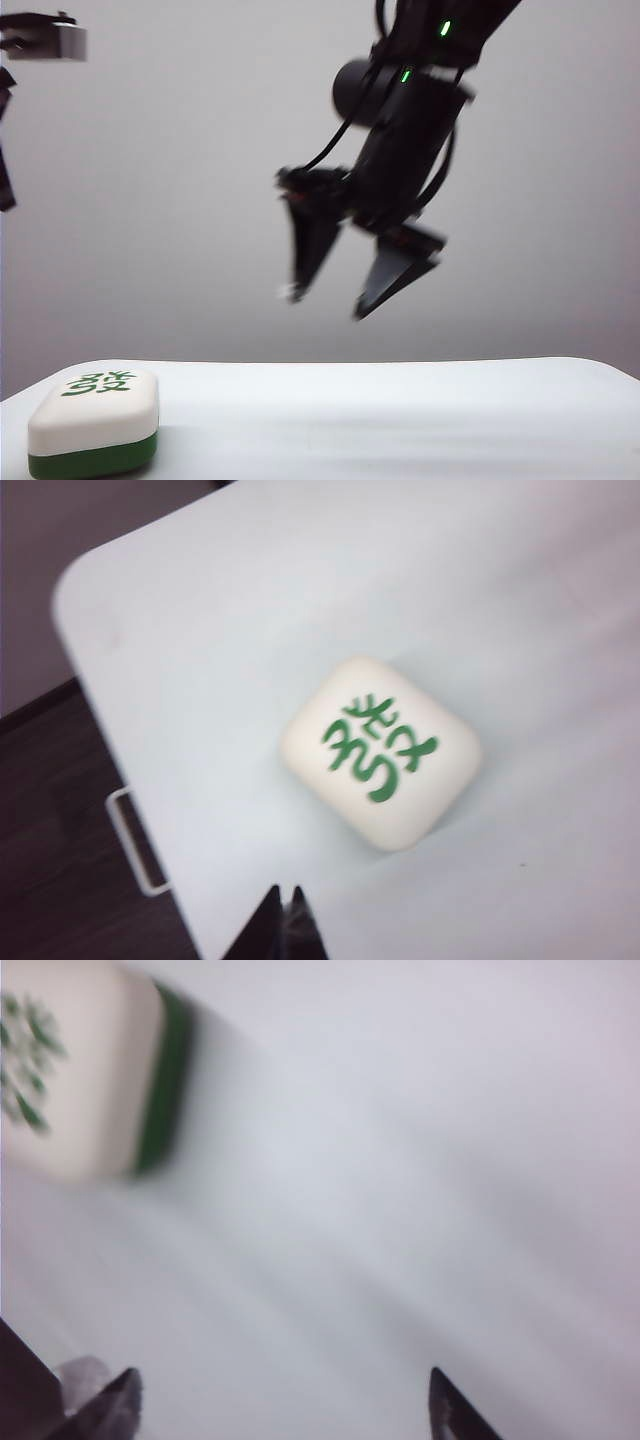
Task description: Move the foam mahjong from the right side of the table to the left side of the table.
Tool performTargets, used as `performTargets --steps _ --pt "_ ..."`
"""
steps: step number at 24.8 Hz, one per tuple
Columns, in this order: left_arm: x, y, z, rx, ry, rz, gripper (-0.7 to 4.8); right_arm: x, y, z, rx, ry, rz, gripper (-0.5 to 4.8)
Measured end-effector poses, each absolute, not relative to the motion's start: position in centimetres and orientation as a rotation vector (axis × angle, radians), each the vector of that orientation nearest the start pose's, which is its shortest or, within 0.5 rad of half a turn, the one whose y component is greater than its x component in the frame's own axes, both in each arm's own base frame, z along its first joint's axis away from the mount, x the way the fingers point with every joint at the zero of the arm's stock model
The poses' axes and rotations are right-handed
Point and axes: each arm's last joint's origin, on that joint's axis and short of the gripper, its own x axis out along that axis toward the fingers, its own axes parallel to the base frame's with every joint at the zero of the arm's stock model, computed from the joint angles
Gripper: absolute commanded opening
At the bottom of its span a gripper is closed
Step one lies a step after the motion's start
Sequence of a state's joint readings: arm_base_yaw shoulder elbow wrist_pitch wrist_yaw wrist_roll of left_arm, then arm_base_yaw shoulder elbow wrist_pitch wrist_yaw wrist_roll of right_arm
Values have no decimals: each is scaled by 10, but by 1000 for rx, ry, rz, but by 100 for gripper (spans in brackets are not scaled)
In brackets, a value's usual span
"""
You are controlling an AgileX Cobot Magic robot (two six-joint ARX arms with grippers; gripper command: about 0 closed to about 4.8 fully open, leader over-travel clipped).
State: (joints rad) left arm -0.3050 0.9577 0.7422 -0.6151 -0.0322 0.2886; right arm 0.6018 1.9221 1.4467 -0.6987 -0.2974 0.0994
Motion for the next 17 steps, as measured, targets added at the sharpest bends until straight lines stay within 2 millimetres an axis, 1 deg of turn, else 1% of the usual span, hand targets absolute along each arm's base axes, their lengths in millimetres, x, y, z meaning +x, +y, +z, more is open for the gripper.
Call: performTargets --steps 2,3,7,8,11,14,15,16,17 --pt "171 -52 259 402 770 -341 -5 313 220 218 -160 1215 689 355" --pt "166 -50 262 390 757 -327 -5 310 212 227 -172 1197 668 355" --pt "151 -45 276 336 669 -280 -5 299 183 257 -134 1098 636 355" --pt "147 -43 279 331 649 -272 -5 295 176 262 -124 1080 627 355" --pt "132 -38 290 304 563 -243 -5 275 149 276 -97 1037 595 355" --pt "116 -32 299 271 487 -207 -5 254 123 286 -65 990 558 355" --pt "111 -31 301 266 470 -194 -5 245 111 288 -50 966 538 355" --pt "101 -27 303 252 448 -177 -5 229 93 292 -20 928 498 354" --pt "97 -26 304 244 438 -172 -5 218 81 296 9 889 467 353"
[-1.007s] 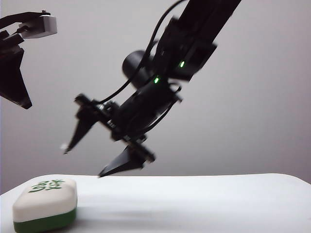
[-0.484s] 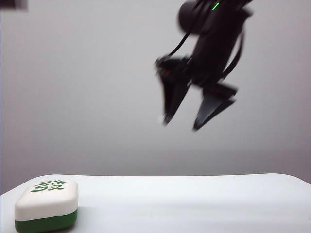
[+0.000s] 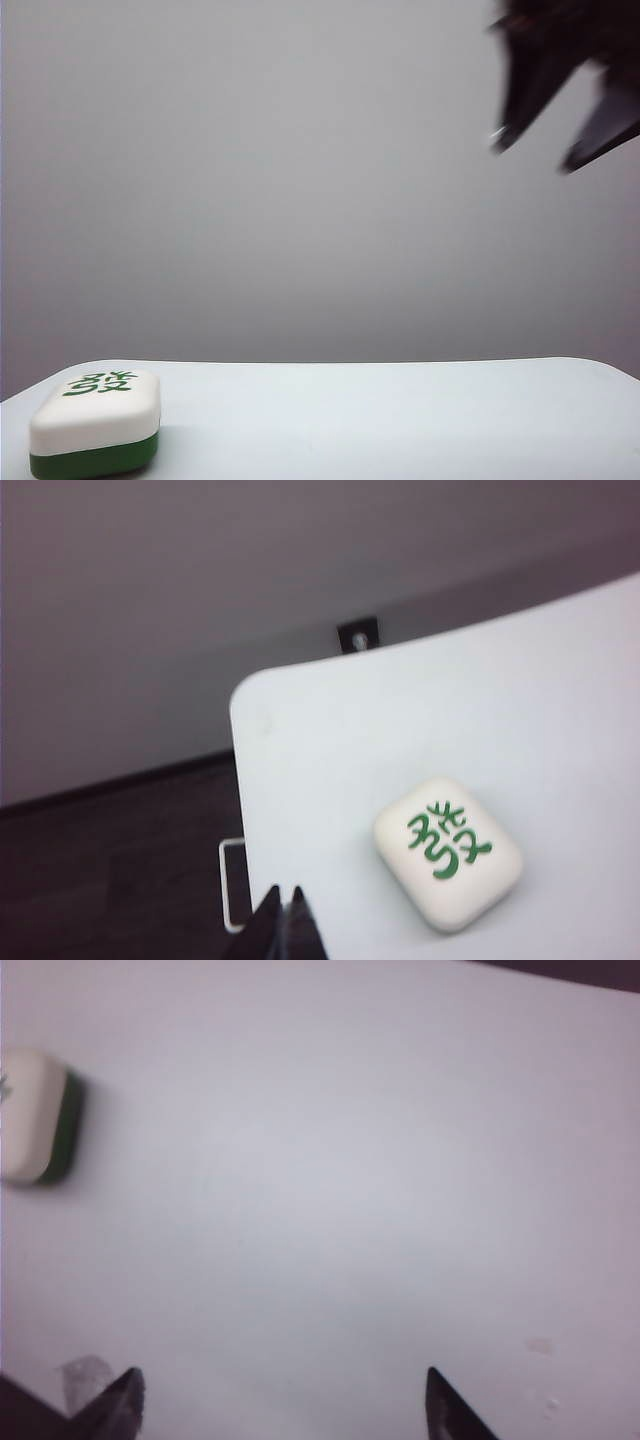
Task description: Move the foam mahjong from the right side of the table to the left side of the table.
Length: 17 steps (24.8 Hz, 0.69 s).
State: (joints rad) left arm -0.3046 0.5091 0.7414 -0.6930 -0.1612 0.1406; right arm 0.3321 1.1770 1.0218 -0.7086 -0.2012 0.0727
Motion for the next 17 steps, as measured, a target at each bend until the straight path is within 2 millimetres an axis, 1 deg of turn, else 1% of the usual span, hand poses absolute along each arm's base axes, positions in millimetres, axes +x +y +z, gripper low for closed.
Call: performTargets --steps 1,2,3,4,5,6,7,8,9,10,13,17 --pt "93 -24 306 236 421 -170 -5 210 73 298 37 850 443 330" --pt "88 -23 307 221 396 -167 -5 200 64 302 68 795 418 294" --pt "83 -21 309 204 376 -164 -5 191 56 307 96 734 395 247" --pt "81 -21 310 192 365 -161 -5 184 50 309 118 676 377 181" --pt "76 -19 309 171 346 -157 -5 165 39 311 142 563 351 164" --pt "72 -18 309 164 332 -156 -5 157 35 311 150 520 342 165" --pt "67 -16 308 150 305 -149 -5 141 30 313 169 433 334 163" --pt "63 -15 307 141 278 -144 -5 135 28 315 176 394 332 133" --pt "60 -14 306 135 253 -141 -5 131 27 316 179 367 331 72" --pt "56 -12 304 119 224 -137 -5 127 26 316 183 342 326 -4" --pt "47 -9 296 61 156 -105 -5 114 21 309 187 299 307 -5" --pt "35 -3 281 -6 93 -52 -5 102 19 300 220 218 274 -5"
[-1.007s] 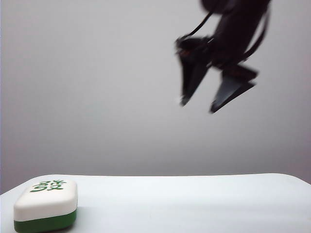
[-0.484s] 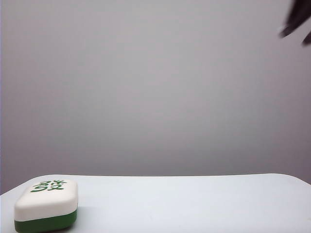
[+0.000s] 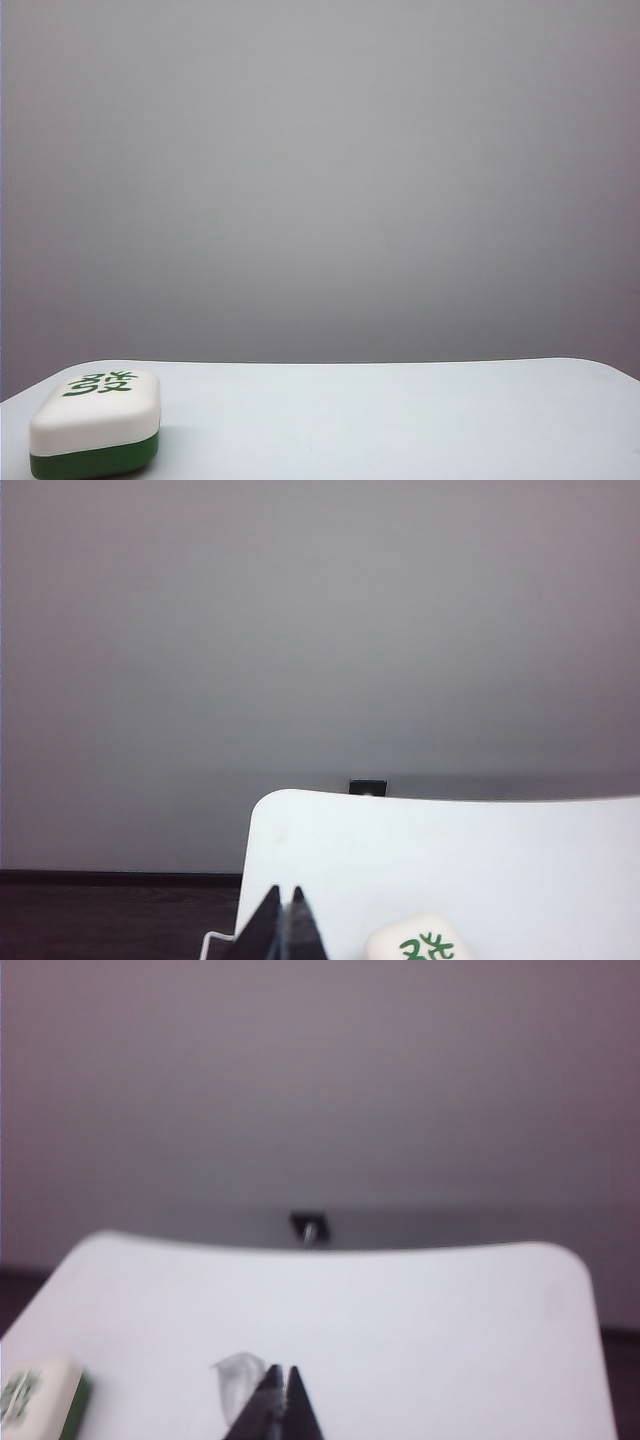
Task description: Move the foam mahjong from the right side of the table to the left side of the table.
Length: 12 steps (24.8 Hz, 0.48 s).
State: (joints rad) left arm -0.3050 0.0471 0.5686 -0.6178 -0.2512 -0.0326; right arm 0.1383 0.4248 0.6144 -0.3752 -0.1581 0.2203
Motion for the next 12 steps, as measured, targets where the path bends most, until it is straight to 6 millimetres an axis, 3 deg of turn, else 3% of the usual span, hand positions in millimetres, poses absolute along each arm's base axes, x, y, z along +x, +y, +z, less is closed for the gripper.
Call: performTargets --steps 7,9,12 --pt "36 -3 268 -61 89 -19 -5 95 16 265 285 104 212 -6" --pt "39 -3 265 -115 84 -4 -5 99 16 240 312 99 204 -6" --pt "50 -7 251 -134 78 -1 -5 100 16 218 325 116 195 -6"
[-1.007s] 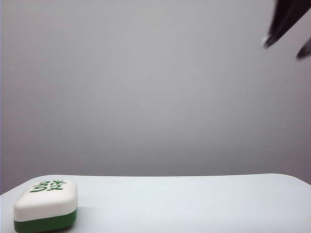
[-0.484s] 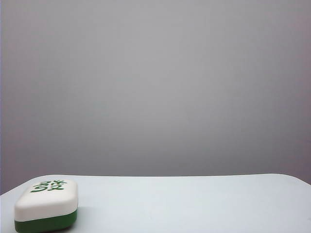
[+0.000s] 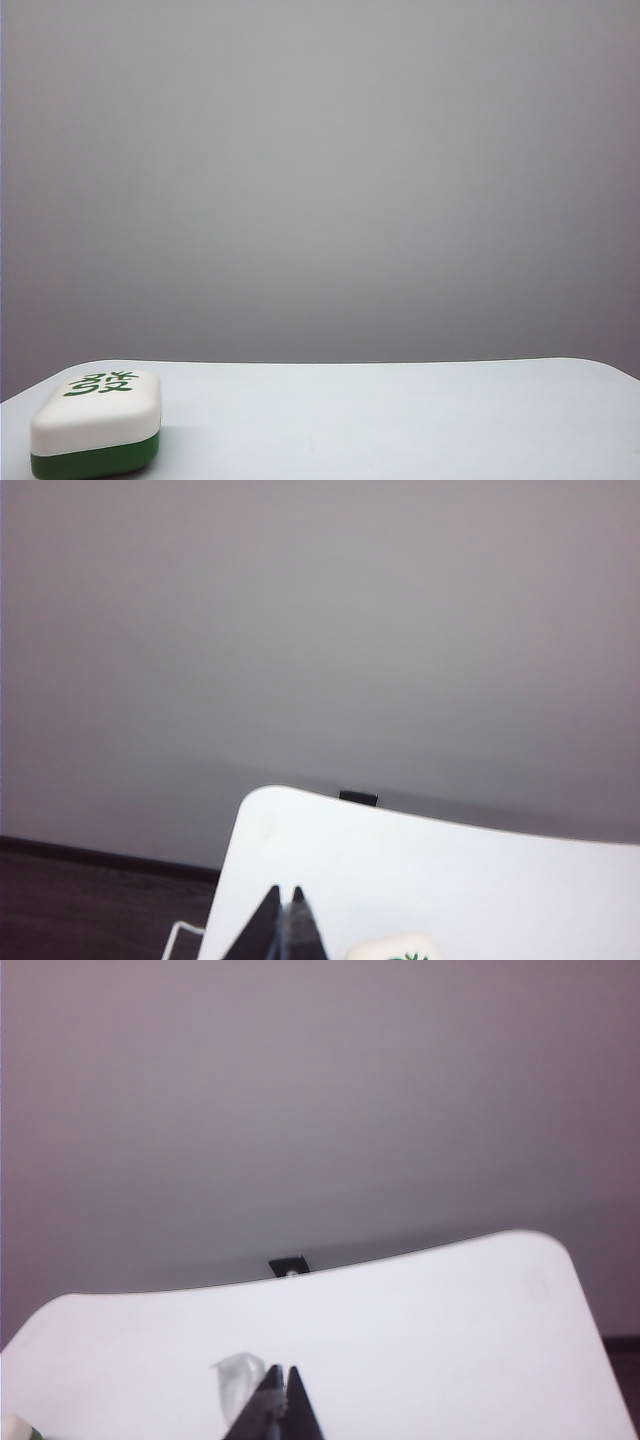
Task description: Move the foam mahjong from the right side of the table to the left side of the table.
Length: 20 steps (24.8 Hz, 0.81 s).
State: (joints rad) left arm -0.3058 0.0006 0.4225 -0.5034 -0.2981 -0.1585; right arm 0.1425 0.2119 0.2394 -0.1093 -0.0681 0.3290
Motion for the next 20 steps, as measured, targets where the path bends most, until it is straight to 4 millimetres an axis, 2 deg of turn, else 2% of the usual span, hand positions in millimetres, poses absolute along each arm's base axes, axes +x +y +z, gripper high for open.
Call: performTargets --steps 6,14,20 --pt "75 -18 209 -101 89 -102 -5 97 15 194 329 75 189 -5" --pt "81 -20 193 5 107 -108 -5 97 15 162 329 82 180 -6" --pt "86 -23 178 56 105 -152 -5 96 15 157 322 117 174 -4"
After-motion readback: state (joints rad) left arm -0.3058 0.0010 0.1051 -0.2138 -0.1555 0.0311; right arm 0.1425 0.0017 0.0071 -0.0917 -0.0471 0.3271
